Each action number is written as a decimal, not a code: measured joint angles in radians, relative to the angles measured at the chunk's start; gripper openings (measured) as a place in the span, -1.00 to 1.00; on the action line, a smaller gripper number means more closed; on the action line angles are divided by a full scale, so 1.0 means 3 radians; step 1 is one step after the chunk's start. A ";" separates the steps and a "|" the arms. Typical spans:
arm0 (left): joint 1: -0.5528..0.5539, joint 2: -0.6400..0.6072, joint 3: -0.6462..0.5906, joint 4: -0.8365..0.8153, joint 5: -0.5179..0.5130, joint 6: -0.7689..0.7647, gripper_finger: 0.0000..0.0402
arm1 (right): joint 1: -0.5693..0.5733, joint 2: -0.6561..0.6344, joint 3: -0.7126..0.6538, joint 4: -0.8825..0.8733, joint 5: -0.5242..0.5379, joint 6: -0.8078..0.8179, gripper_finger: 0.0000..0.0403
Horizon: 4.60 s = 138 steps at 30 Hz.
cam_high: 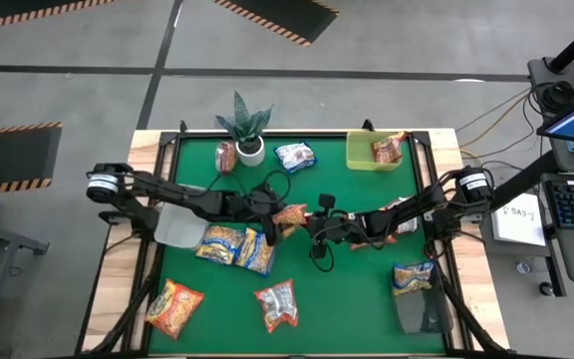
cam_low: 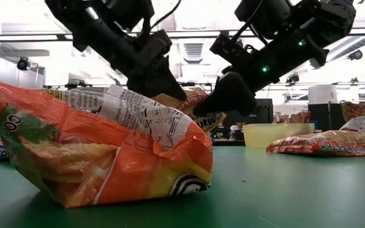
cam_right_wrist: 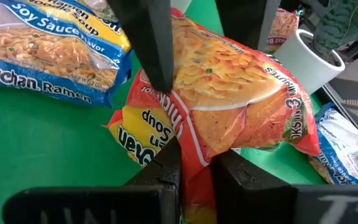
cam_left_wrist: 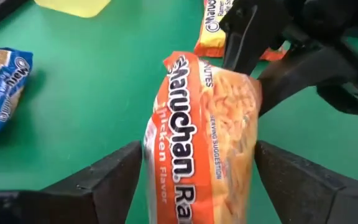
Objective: Sort Maruchan noodles
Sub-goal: Put the orange noodle pack into the white bin, then put the red noodle pack into the yellow bin
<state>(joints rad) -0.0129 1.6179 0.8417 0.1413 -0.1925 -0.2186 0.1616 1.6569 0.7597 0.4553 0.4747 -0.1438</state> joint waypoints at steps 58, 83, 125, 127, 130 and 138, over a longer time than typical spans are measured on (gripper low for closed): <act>-0.0282 -0.1108 0.1328 -0.5425 -0.0872 0.1654 -0.82 | -0.0003 -0.0812 0.0019 -0.0805 -0.0009 0.0192 0.30; -0.0279 -0.1977 -0.0112 -0.4947 -0.1064 0.1447 -0.82 | -0.0046 -0.0806 0.0019 -0.0769 -0.0009 0.0186 0.32; -0.0278 -0.1923 0.0229 -0.4297 -0.1982 0.0986 -0.21 | -0.0046 -0.0918 0.0018 -0.0809 -0.0009 0.0128 0.32; -0.0274 -0.1923 0.0373 -0.4105 -0.1967 0.0825 -0.21 | -0.0051 -0.0996 0.0018 -0.0808 -0.0008 0.0091 0.32; -0.0271 -0.1923 0.0543 -0.3760 -0.1815 0.0642 -0.21 | -0.0082 -0.1162 0.0018 -0.0823 -0.0010 0.0047 0.30; -0.0014 -0.1902 0.0590 -0.2879 -0.1751 -0.0002 -0.22 | -0.0250 -0.1713 0.0018 -0.0998 -0.0007 -0.0028 0.25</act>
<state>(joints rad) -0.0171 1.0474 1.0187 -0.7224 -0.7177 -0.2192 0.0867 1.1429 0.7650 0.1557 0.4728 -0.1521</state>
